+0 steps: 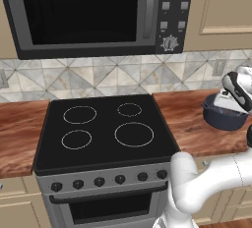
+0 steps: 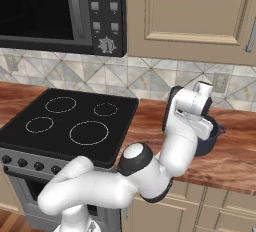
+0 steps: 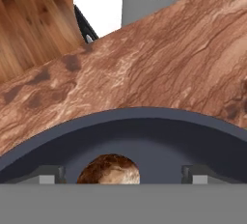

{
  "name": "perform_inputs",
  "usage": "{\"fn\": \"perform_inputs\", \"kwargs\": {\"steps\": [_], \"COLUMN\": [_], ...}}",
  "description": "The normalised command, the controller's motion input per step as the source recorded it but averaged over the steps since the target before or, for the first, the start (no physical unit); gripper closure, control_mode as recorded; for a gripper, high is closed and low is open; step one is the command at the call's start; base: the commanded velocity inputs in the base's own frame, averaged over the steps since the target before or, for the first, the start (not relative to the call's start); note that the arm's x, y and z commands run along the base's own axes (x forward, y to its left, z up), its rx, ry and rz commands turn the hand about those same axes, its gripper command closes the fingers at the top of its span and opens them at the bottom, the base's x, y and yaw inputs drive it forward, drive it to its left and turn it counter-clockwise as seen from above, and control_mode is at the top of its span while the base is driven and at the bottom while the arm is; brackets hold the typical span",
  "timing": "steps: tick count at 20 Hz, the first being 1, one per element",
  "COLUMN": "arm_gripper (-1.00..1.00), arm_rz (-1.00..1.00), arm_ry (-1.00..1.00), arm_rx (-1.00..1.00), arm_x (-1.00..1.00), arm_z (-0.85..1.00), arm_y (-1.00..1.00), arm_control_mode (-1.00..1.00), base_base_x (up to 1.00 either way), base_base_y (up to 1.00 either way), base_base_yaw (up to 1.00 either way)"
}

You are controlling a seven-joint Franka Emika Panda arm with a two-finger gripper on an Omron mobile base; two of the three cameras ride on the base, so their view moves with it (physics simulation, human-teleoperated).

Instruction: Turn on the sink faucet. Then move the mushroom from the counter to the sink. Turn off the sink. Move the vegetable from the sink to the pot next to the stove. Finally move the pot to the rear left burner.

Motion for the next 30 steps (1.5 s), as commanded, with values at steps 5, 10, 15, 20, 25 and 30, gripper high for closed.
{"fn": "perform_inputs", "kwargs": {"steps": [5,10,15,20,25,30], "arm_gripper": [-1.0,-1.0,-1.0,-1.0,-1.0,-1.0], "arm_rz": [0.0,0.01,0.09,0.23,0.32,0.35], "arm_ry": [-0.01,-0.05,-0.05,-0.05,-0.07,-0.06], "arm_rx": [0.0,0.0,0.0,0.0,0.0,0.0], "arm_x": [-0.04,-0.13,-0.29,-0.31,-0.13,-0.03], "arm_z": [0.27,0.33,0.11,0.0,0.0,0.0], "arm_y": [0.0,0.0,0.08,0.29,0.34,0.22], "arm_control_mode": [-1.0,-1.0,-1.0,-1.0,-1.0,-1.0], "base_base_x": [0.0,0.0,0.0,0.0,0.0,0.0], "base_base_y": [0.0,0.0,0.0,0.0,0.0,0.0], "base_base_yaw": [0.0,0.0,0.0,0.0,0.0,0.0]}}
